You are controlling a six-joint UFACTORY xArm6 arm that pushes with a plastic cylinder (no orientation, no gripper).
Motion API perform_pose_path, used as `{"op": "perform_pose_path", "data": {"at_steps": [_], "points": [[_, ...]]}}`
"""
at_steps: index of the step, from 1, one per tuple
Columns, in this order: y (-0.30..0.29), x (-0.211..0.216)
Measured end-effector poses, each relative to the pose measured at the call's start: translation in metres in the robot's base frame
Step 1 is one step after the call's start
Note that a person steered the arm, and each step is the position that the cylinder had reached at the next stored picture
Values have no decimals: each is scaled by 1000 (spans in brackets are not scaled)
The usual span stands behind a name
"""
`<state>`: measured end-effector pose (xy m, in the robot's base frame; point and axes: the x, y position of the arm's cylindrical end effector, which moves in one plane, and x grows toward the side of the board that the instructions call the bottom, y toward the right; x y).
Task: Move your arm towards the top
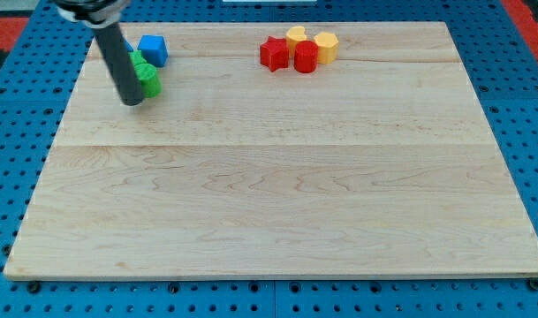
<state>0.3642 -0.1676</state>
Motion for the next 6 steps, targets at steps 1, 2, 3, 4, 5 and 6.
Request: {"op": "perform_pose_path", "data": {"at_steps": [1,2,3,4,5,6], "points": [[74,-4],[124,-89],[115,-169],[109,-171],[109,-171],[109,-171]]}}
